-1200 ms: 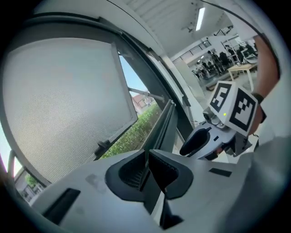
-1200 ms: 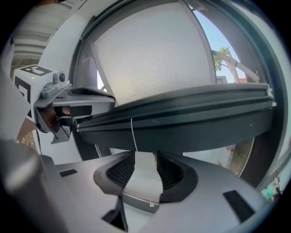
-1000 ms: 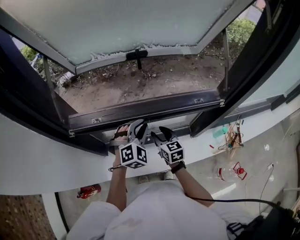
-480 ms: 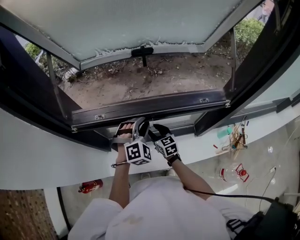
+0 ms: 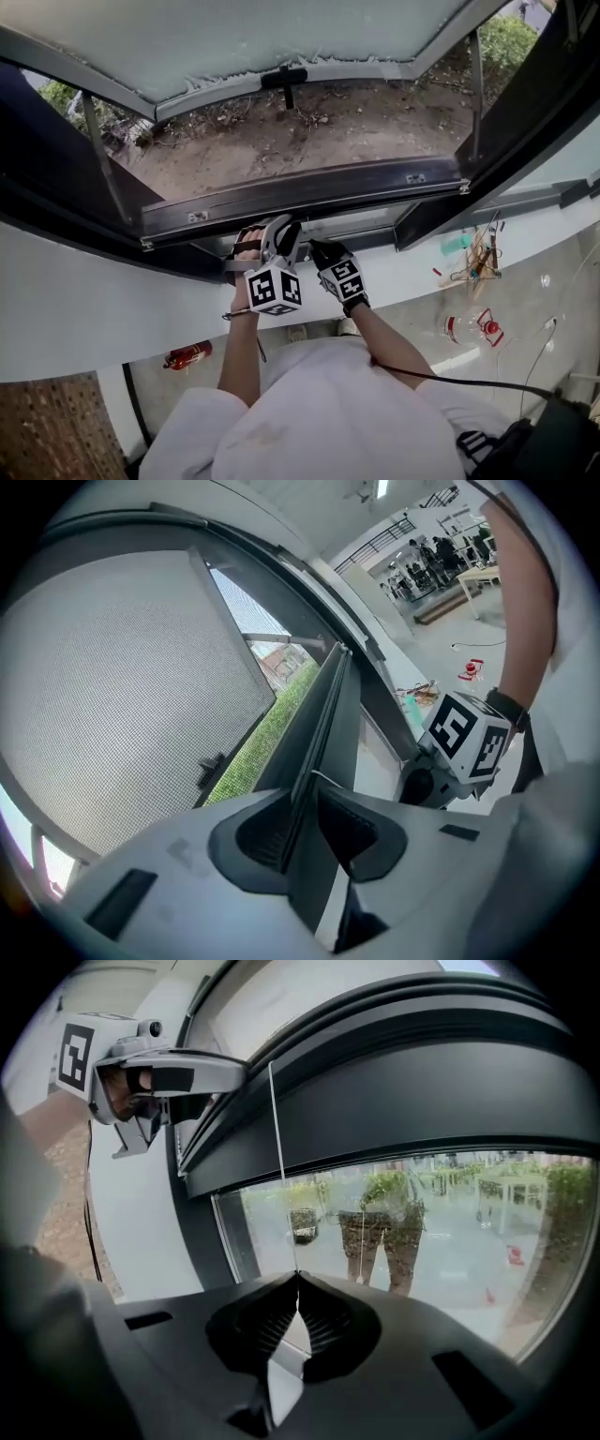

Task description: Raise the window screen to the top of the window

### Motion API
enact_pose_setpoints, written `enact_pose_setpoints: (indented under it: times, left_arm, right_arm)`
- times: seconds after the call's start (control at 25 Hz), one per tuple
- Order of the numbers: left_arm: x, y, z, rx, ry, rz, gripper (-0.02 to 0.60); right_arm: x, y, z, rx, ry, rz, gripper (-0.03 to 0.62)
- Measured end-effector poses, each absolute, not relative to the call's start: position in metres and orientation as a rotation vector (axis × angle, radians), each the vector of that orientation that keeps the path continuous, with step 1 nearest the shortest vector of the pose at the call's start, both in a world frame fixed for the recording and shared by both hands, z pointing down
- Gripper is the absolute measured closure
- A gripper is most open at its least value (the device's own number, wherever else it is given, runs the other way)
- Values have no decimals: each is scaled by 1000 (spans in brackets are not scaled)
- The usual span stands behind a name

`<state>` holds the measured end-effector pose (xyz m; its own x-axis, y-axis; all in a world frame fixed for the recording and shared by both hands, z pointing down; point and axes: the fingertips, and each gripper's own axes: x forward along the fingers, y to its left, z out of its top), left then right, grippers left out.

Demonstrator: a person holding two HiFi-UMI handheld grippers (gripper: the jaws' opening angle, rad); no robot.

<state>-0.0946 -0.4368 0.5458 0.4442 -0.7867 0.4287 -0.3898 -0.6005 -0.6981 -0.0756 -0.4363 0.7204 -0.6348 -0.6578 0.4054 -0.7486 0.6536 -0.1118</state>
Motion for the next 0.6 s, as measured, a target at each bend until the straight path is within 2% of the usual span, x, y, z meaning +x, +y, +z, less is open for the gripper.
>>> enact_pose_setpoints:
  times: [0.4,0.6]
  left_arm:
    - [-96,-436,547,-2208,1005,-1016,497]
    - [-95,-436,545,-2247,1028,-971,497]
  right_arm:
    - [-102,-423,717,1006,-2498,324,588]
    - [-106,-444,719,1130,-2484,367,579]
